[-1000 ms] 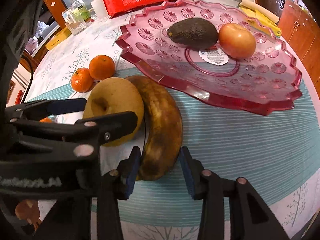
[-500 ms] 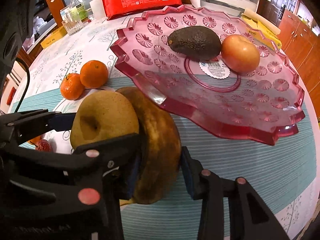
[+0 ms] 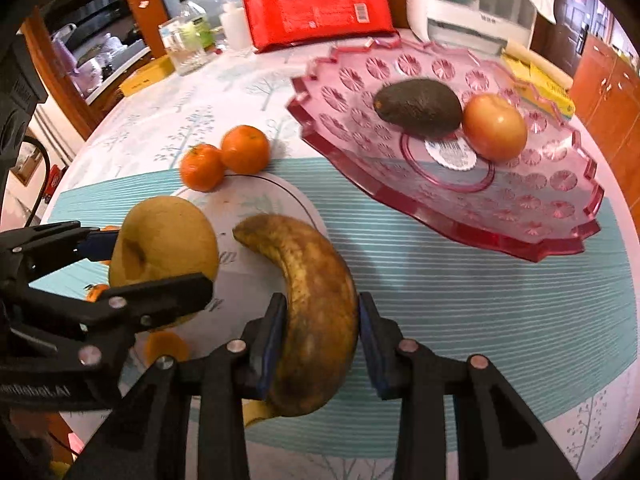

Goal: Organize fruits
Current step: 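Grasp the yellow pear with the left tool while the right tool holds the banana, then carry pear and banana into the pink bowl and open both tools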

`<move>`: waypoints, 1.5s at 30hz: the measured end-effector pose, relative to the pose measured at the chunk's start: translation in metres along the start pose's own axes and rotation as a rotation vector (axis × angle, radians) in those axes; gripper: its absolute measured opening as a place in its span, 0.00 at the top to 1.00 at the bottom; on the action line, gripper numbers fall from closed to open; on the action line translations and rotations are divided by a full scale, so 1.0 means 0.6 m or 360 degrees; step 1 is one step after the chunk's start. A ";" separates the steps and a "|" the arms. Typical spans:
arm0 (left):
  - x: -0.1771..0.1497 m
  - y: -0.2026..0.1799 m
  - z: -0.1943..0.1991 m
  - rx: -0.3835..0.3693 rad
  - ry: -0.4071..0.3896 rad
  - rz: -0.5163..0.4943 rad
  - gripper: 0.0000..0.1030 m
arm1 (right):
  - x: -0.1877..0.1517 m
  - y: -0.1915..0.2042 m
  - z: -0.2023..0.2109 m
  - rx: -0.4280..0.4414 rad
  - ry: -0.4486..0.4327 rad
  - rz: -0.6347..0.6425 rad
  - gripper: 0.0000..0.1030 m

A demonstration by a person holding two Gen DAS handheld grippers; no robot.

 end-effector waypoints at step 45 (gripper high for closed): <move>0.238 -0.188 -0.051 -0.0040 -0.0146 -0.0253 0.34 | 0.214 -0.275 0.070 -0.0324 -0.0407 -0.0327 0.66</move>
Point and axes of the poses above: each gripper's, at about its wrist camera, not at the fingertips, and z roughly against the way its jaws point, y to its left, x to its top, the point moved 1 cm from there along -z, roughly the way its jaws point, and after that the axes turned 2 degrees about -y, right-handed, at the moved point
